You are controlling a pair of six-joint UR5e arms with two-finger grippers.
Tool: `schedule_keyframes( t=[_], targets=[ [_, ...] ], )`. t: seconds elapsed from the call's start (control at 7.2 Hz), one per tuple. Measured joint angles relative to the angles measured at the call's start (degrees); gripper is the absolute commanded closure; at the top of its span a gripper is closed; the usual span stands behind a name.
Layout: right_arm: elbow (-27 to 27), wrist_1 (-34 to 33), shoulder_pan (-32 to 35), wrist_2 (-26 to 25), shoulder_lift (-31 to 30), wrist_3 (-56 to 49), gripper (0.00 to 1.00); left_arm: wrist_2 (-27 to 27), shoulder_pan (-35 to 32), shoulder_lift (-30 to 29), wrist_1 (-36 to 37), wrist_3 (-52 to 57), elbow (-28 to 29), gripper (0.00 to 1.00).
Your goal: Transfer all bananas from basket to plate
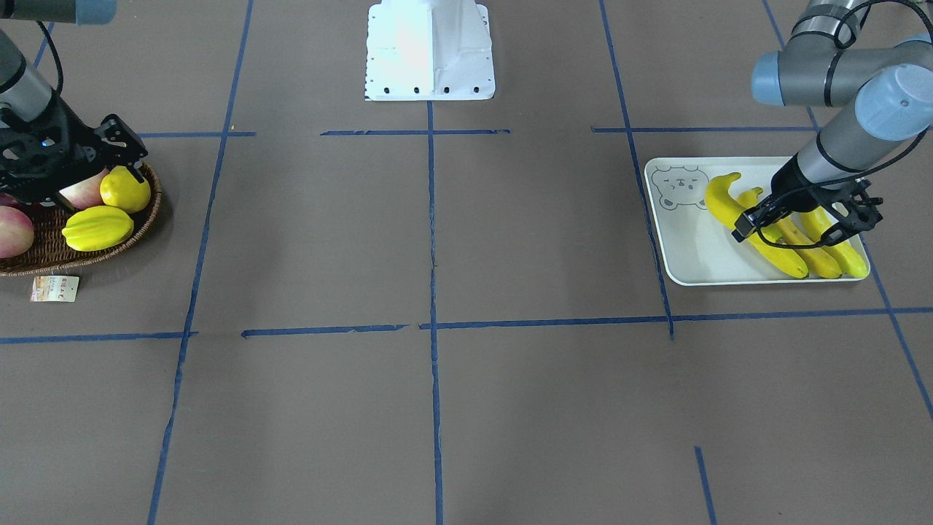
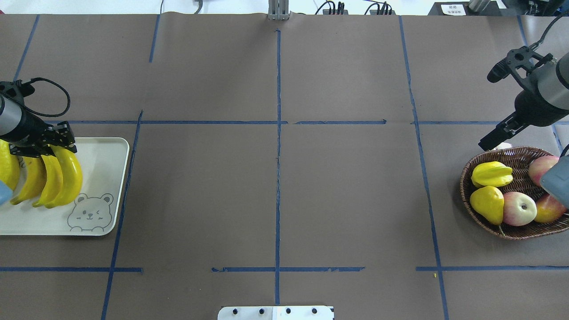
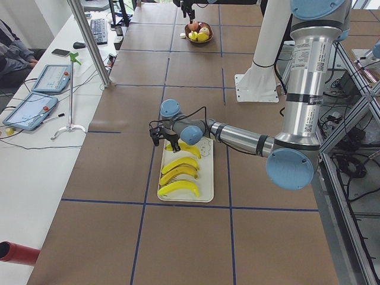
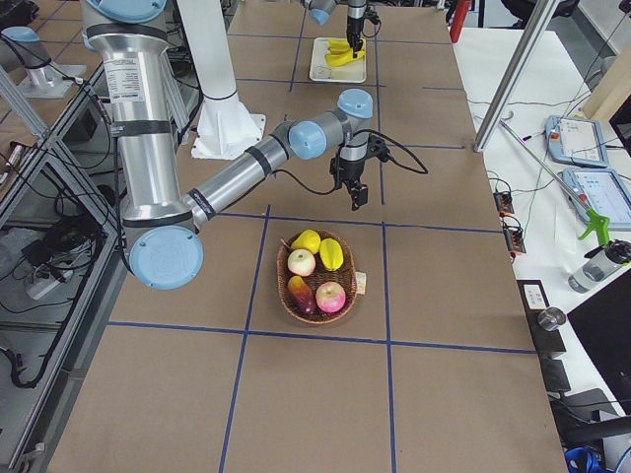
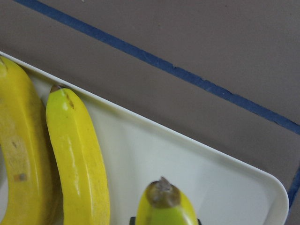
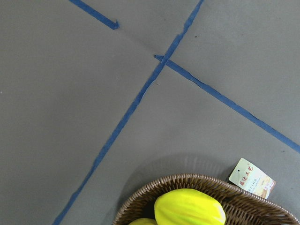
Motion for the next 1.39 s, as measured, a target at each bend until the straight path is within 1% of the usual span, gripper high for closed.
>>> schedule_keyframes(
  t=[0.14, 0.28, 0.42, 0.69, 0.83, 0.97, 1.11, 1.25, 1.39],
  targets=[
    [-0.01, -0.02, 0.90, 0.04, -1.01, -1.96, 0.01, 0.09, 0.00, 0.12, -2.06, 0.20, 1.44, 0.00],
    [-0.04, -0.02, 1.66, 0.06, -1.80, -3.54, 0.01, 0.18, 0.00, 0.29, -4.69, 0.39, 2.88, 0.00],
    [-0.08, -0.03, 2.40, 0.09, -2.47, -4.84, 0.01, 0.07, -0.13, 0.40, -6.23, 0.52, 3.14, 0.00],
    [-0.23, -0.08, 4.93, 0.30, -4.47, -8.62, 0.01, -1.97, -2.00, 1.21, -6.50, 0.85, 0.00, 0.00],
    [-0.45, -0.06, 7.46, 1.18, -6.59, -12.19, 0.01, -3.60, -4.27, 2.16, -6.40, 4.37, -1.84, 0.00],
    [-0.76, -0.02, 10.48, 2.37, -9.05, -16.46, 0.01, -4.49, -6.64, 3.90, -5.96, 12.63, -2.88, 0.00],
    [-1.22, -0.01, 13.84, 3.24, -11.26, -21.13, 0.01, -4.83, -9.72, 5.76, -4.07, 23.93, -3.31, 0.00],
    [-1.95, -0.02, 17.24, 3.73, -13.53, -25.87, 0.01, -4.96, -13.28, 6.68, 0.21, 37.06, -3.48, 0.00],
    [-3.14, -0.02, 20.27, 4.29, -15.40, -29.83, 0.01, -4.98, -17.11, 7.00, 6.23, 50.53, -3.49, 0.00]
  ],
)
